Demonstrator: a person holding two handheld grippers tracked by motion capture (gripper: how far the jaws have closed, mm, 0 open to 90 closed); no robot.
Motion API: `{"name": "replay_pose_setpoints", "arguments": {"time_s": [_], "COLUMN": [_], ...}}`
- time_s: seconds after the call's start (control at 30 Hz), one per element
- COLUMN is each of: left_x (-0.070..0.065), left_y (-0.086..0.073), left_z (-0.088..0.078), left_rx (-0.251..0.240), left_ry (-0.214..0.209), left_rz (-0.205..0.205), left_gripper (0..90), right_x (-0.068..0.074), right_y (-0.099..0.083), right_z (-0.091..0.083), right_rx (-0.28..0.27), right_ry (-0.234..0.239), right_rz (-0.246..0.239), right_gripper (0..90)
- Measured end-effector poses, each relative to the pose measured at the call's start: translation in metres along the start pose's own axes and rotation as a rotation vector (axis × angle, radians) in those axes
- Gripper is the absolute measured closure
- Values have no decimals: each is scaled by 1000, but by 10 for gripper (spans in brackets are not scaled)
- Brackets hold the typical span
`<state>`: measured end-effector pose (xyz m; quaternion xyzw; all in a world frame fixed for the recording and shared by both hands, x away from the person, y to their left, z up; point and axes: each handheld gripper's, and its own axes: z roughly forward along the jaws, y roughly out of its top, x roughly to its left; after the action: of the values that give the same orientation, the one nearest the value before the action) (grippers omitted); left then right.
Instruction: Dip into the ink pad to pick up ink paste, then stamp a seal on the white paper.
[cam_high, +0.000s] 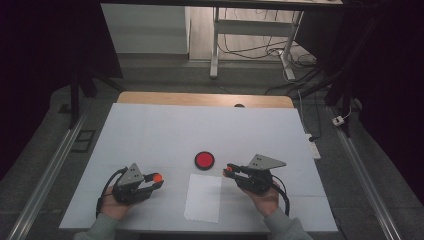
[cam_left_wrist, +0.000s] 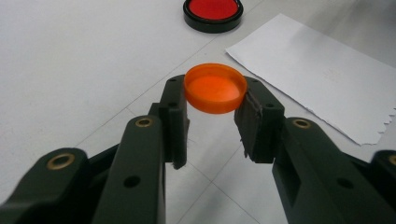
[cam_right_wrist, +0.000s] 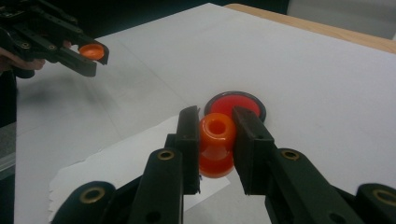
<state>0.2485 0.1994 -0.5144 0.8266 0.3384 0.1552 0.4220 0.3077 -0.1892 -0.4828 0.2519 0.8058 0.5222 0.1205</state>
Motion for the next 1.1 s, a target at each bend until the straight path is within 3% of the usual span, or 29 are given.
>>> {"name": "replay_pose_setpoints", "arguments": {"time_s": [1.1], "left_x": [-1], "left_y": [1], "left_z": [-1], "left_rx": [-2], "left_ry": [5], "left_rz": [1], "left_gripper": [649], "right_x": [26], "right_y": [-5], "right_z": [31], "right_rx": [68], "right_ry": [96], "right_rz": [-44], "right_gripper": [720]}}
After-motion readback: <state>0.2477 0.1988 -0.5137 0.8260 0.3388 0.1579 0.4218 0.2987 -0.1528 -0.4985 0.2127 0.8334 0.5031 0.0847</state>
